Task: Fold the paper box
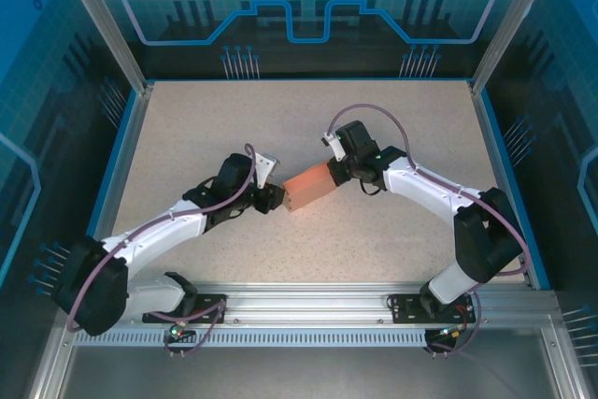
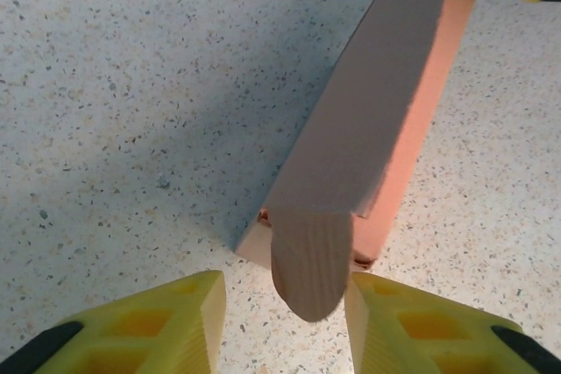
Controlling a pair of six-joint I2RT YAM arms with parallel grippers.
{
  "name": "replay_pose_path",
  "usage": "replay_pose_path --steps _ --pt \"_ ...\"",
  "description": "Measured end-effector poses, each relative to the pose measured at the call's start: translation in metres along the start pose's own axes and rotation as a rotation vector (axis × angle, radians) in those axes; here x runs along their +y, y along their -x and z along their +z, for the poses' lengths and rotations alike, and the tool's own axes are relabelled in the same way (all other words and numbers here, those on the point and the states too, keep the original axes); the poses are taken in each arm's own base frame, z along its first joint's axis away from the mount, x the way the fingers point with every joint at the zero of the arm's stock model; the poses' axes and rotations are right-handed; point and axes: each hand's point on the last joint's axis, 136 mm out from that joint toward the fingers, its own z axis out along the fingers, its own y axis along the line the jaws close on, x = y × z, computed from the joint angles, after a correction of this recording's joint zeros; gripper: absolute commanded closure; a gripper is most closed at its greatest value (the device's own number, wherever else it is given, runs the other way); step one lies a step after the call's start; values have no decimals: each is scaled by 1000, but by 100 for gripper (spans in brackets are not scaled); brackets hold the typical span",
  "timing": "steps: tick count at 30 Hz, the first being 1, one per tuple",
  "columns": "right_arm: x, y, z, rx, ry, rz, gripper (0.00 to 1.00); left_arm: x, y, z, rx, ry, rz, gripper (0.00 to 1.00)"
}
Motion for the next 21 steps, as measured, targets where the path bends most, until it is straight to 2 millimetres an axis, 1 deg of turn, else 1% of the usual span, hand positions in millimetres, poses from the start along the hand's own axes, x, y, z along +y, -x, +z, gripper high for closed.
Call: replay_pose_path --steps 4,12,21 --pt "0 0 0 0 0 0 97 0 -1 6 20 1 2 67" --pt "0 0 0 0 0 0 97 -2 6 6 14 0 17 69" --pt "0 0 0 0 0 0 97 -2 8 6 10 -1 21 78"
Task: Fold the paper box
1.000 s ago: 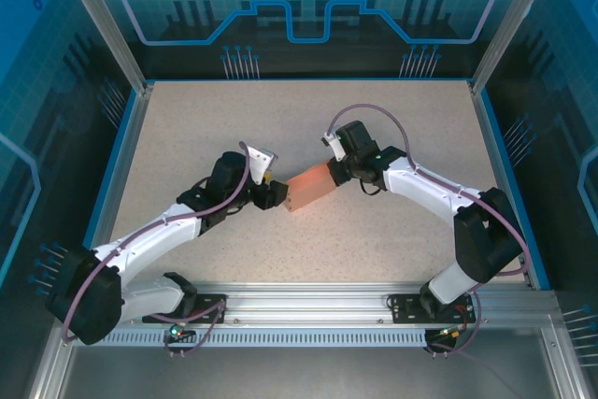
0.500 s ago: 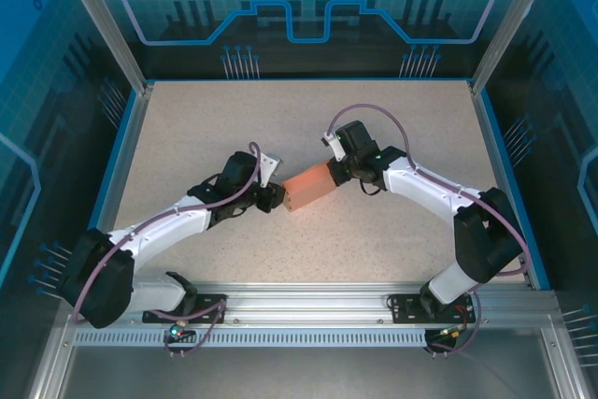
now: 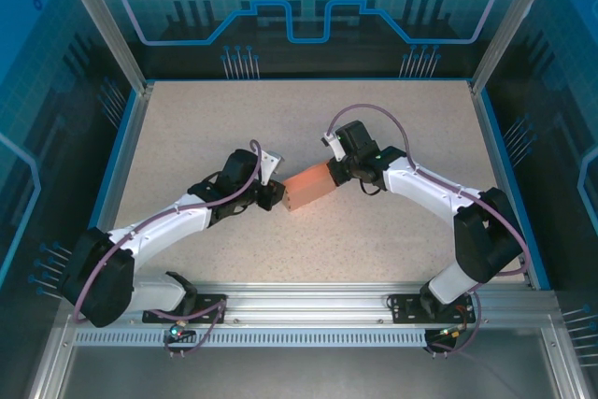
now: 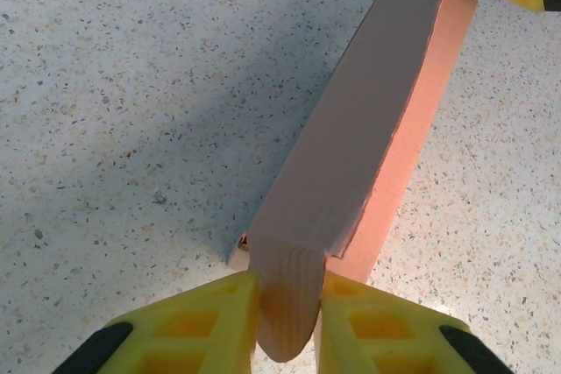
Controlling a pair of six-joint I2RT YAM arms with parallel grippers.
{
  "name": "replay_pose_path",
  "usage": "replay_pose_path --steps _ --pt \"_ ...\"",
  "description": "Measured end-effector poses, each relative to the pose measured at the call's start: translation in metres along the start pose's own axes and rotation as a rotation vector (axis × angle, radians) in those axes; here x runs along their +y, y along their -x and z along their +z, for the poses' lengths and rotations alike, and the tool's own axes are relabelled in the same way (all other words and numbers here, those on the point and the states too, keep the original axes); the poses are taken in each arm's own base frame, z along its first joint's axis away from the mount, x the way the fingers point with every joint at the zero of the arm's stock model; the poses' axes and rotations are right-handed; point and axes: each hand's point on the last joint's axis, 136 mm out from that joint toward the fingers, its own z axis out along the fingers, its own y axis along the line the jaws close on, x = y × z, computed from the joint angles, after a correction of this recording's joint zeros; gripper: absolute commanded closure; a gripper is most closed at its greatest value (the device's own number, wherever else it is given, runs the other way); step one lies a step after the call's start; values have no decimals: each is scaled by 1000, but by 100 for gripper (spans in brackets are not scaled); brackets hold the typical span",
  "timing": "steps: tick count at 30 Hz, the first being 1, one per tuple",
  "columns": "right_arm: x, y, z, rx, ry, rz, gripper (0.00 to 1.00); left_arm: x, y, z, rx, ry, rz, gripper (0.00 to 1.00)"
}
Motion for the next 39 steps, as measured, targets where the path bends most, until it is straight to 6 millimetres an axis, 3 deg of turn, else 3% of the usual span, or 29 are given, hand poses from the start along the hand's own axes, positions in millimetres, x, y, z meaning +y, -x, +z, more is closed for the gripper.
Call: replay_pose_path --steps 11,39 --pt "0 0 0 0 0 15 97 -5 2 -1 0 -4 -31 90" --pt "1 -1 0 0 -8 42 97 -4 10 1 -52 -4 -506 91"
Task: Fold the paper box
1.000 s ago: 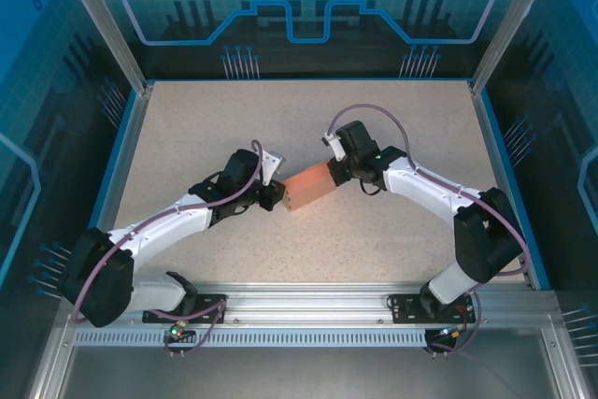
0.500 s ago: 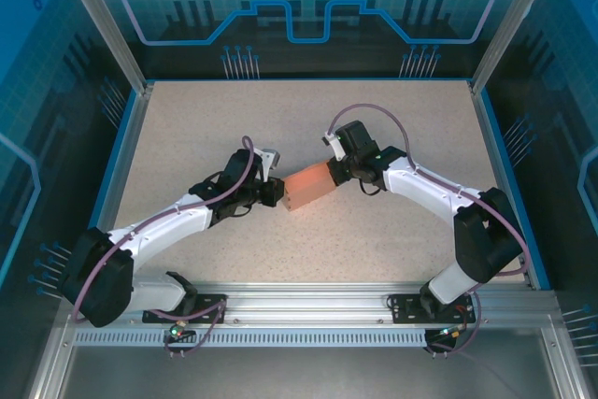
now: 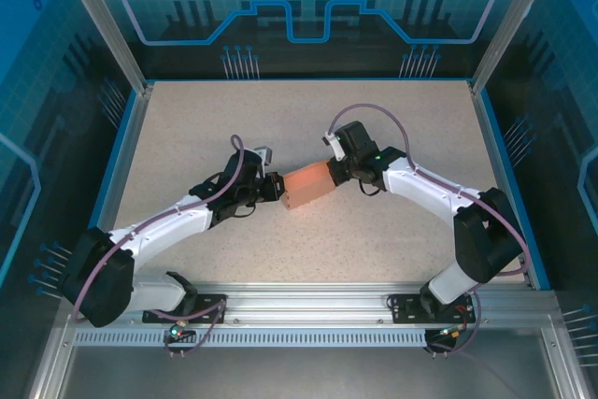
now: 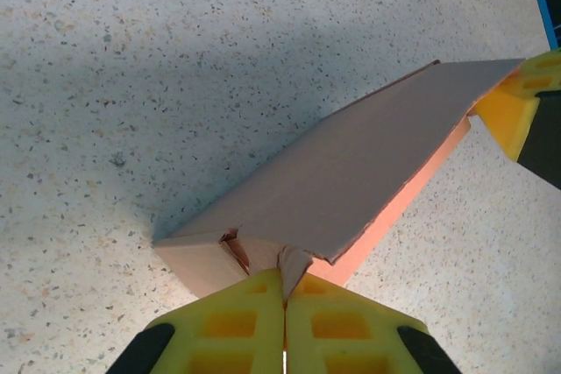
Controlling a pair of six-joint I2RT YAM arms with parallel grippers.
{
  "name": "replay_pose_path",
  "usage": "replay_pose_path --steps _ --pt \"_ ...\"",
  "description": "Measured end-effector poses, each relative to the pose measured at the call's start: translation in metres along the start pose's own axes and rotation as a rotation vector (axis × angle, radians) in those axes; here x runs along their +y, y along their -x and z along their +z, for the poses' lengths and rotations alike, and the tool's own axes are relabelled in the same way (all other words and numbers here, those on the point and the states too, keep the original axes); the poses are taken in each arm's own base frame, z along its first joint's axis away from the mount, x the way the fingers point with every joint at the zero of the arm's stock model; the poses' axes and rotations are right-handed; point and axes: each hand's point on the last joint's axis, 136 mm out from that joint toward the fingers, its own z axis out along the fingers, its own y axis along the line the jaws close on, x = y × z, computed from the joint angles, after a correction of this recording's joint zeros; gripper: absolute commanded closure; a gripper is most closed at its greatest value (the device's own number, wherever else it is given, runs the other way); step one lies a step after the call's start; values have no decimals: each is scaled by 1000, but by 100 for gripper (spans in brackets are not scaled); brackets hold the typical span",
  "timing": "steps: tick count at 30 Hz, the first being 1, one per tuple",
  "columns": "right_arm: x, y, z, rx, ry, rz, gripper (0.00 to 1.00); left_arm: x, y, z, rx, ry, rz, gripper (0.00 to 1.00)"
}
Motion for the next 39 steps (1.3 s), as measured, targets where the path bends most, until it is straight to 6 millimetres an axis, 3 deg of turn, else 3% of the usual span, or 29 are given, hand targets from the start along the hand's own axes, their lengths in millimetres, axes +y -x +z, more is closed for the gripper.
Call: replay_pose_path --steps 39 --pt "-6 -1 2 -9 -39 22 97 -5 -6 13 -131 127 -49 86"
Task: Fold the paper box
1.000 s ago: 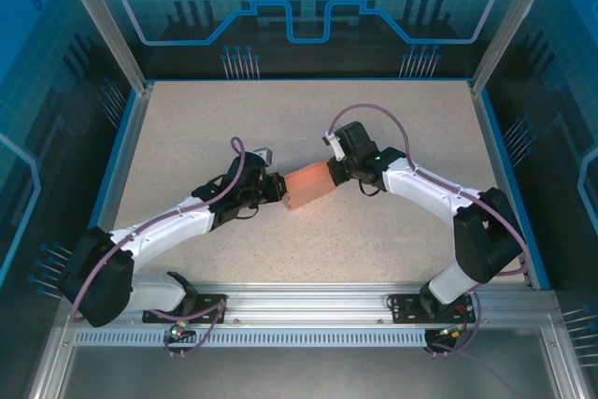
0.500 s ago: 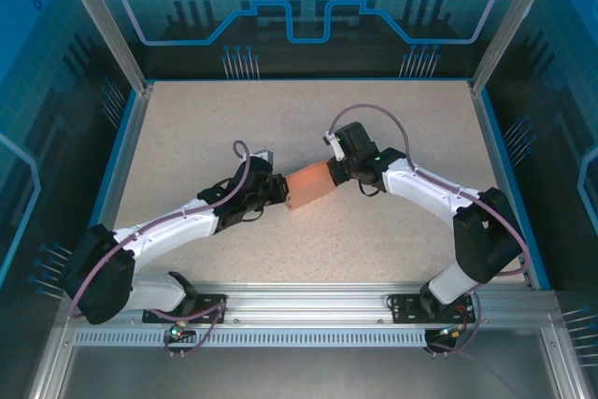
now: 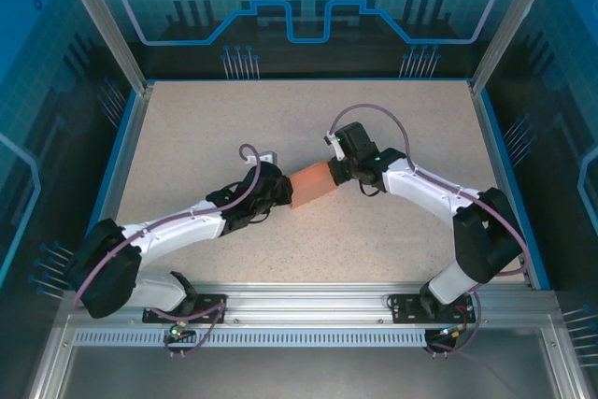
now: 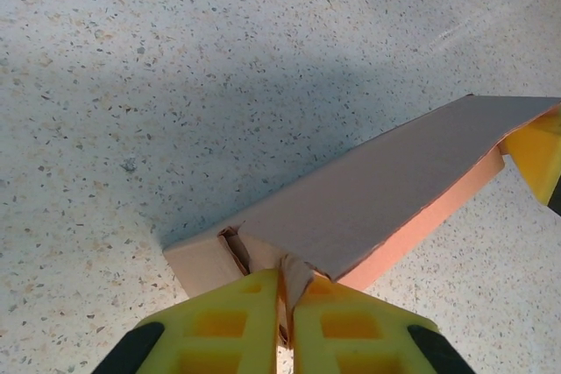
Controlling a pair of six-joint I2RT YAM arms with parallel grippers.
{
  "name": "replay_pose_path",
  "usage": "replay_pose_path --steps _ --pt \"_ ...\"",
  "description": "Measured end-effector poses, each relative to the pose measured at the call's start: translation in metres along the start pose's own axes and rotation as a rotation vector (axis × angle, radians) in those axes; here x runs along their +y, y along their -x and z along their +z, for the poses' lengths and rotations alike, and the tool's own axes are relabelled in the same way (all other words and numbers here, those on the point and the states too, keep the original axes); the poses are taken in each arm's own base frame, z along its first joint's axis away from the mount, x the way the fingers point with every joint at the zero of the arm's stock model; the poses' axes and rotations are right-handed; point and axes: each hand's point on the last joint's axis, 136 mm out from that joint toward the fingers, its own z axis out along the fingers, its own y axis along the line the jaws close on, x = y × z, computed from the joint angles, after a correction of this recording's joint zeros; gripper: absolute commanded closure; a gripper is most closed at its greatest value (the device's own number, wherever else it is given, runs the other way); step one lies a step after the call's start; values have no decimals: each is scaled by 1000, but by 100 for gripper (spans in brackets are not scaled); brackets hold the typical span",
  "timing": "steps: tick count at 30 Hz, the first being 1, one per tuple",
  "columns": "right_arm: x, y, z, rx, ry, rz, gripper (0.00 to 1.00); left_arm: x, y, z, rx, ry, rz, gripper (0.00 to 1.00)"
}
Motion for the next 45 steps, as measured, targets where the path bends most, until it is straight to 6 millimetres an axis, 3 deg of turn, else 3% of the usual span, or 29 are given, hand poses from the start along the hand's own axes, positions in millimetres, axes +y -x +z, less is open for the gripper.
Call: replay_pose_path --steps 16,28,34,40,45 --pt "-1 -6 2 -35 -14 -2 97 2 -3 7 -26 16 136 77" --pt "4 -6 2 -36 -5 -10 97 -2 0 -1 -35 1 208 46" --pt "4 -6 2 -36 -5 -10 97 -9 11 -17 -67 -26 242 31" --pt "4 -6 2 -36 -5 -10 97 -7 23 -25 -89 -27 257 30" --pt "4 -6 2 -36 -5 -10 97 -1 54 -21 -97 -15 209 31"
